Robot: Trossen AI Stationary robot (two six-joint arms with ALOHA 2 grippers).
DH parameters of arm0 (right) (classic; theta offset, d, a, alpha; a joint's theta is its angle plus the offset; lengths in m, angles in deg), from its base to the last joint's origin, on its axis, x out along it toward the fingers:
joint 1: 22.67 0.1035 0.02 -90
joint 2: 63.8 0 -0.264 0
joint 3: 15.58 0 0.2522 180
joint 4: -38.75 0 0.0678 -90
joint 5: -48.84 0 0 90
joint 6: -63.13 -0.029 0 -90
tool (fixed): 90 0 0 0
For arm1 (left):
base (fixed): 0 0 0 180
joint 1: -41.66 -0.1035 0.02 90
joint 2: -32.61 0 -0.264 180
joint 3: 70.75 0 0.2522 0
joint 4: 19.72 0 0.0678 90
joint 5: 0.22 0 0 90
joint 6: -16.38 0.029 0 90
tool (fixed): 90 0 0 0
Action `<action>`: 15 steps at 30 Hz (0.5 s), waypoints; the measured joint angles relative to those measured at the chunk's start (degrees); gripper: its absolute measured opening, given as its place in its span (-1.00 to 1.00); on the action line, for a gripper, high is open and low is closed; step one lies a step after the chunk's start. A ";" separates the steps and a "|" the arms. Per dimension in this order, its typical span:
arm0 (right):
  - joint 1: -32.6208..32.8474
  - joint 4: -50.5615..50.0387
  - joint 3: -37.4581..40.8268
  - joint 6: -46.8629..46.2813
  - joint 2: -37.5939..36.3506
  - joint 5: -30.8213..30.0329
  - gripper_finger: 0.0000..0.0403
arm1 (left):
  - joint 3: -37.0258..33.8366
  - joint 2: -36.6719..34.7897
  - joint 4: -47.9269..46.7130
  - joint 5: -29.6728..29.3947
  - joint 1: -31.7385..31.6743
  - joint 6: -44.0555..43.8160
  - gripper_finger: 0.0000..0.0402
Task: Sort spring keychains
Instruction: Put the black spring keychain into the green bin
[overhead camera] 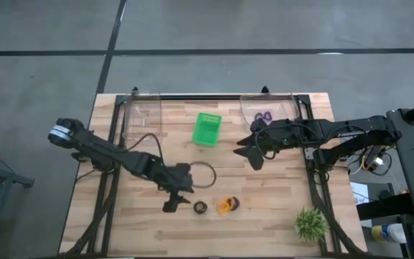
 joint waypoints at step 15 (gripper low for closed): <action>1.58 -0.04 0.02 -0.62 0.04 -0.27 -0.07 | 9.99 14.78 -1.69 -8.43 6.20 9.97 -0.04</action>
